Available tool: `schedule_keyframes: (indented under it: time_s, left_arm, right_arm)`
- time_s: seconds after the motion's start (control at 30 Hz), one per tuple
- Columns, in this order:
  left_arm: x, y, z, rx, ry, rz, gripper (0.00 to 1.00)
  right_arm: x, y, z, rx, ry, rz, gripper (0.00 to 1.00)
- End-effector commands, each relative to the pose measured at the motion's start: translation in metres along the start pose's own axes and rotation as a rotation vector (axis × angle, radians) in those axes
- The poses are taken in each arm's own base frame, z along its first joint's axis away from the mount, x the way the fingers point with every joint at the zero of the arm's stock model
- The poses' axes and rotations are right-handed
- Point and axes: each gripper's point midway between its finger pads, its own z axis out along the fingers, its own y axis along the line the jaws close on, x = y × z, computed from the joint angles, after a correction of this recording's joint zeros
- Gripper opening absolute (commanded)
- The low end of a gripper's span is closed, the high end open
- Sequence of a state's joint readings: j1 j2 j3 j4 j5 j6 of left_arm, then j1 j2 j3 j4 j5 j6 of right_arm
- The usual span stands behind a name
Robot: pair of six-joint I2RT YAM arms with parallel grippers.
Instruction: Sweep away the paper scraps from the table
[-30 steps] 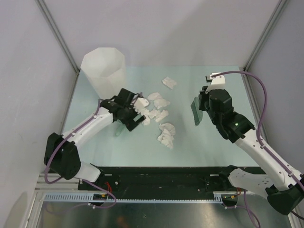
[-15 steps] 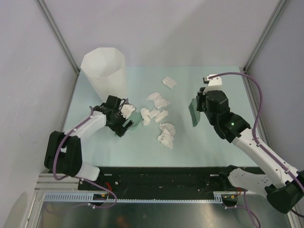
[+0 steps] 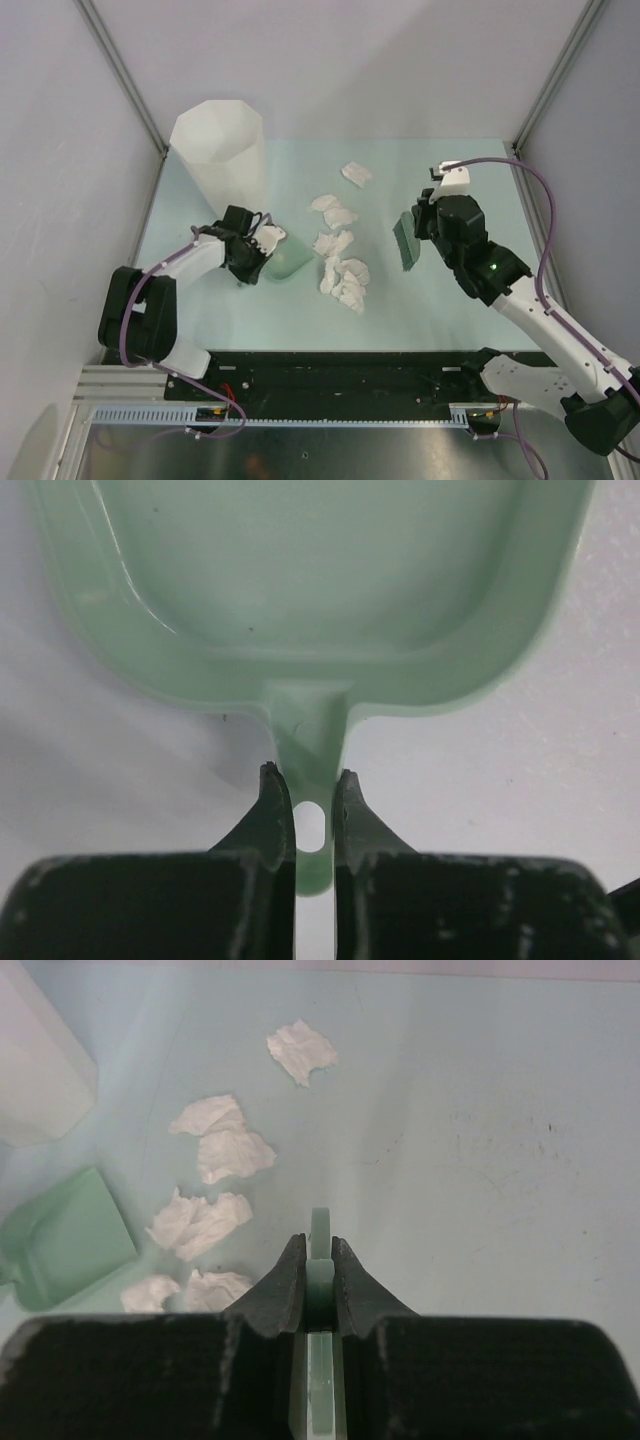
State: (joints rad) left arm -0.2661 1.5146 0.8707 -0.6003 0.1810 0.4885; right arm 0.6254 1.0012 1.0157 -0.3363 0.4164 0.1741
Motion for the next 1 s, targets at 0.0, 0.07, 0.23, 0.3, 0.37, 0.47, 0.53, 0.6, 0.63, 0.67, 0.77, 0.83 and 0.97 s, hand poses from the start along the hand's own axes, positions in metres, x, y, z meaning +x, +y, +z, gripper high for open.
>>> schedule_keyframes:
  time_s: [0.0, 0.07, 0.23, 0.3, 0.37, 0.47, 0.53, 0.6, 0.63, 0.67, 0.77, 0.83, 0.97]
  left_arm:
    - [0.012, -0.008, -0.021, -0.006, -0.004, 0.038, 0.00]
    - [0.020, -0.003, -0.033, -0.053, 0.017, 0.056, 0.00]
    - [0.027, 0.014, -0.079, -0.206, 0.016, 0.174, 0.00]
    - [0.031, 0.001, -0.088, -0.160, 0.001, 0.243, 0.00]
    - [0.040, -0.005, -0.087, -0.130, 0.044, 0.284, 0.00]
    - [0.056, -0.005, -0.074, -0.102, 0.133, 0.310, 0.00]
    - [0.062, -0.007, -0.066, -0.075, 0.176, 0.310, 0.00]
    - [0.056, -0.009, -0.064, -0.069, 0.181, 0.319, 0.00]
    - [0.055, -0.011, -0.060, -0.055, 0.194, 0.317, 0.00]
    - [0.049, -0.015, -0.059, -0.047, 0.187, 0.336, 0.00]
    - [0.042, -0.021, -0.054, -0.018, 0.183, 0.357, 0.00]
    - [0.041, -0.020, -0.052, -0.016, 0.193, 0.364, 0.00]
    - [0.039, -0.018, -0.045, -0.005, 0.215, 0.372, 0.00]
  right_arm:
    - [-0.018, 0.010, -0.015, -0.042, -0.059, 0.072, 0.00]
    - [-0.009, 0.019, -0.016, -0.055, -0.033, 0.061, 0.00]
    - [0.015, 0.045, -0.022, -0.081, 0.020, 0.012, 0.00]
    - [0.016, 0.064, -0.029, -0.151, 0.017, -0.005, 0.00]
    - [0.011, 0.075, -0.031, -0.201, -0.010, -0.043, 0.00]
    - [0.005, 0.081, -0.022, -0.190, -0.047, -0.093, 0.00]
    - [-0.001, 0.078, -0.008, -0.156, -0.077, -0.116, 0.00]
    - [0.009, 0.076, 0.014, -0.111, -0.058, -0.165, 0.00]
    - [0.005, 0.077, 0.022, -0.104, -0.075, -0.150, 0.00]
    - [0.011, 0.082, 0.028, -0.117, -0.062, -0.149, 0.00]
    - [0.027, 0.099, 0.045, -0.137, -0.025, -0.122, 0.00]
    - [0.036, 0.109, 0.052, -0.157, -0.008, -0.095, 0.00]
    - [0.032, 0.139, 0.057, -0.256, -0.042, -0.073, 0.00]
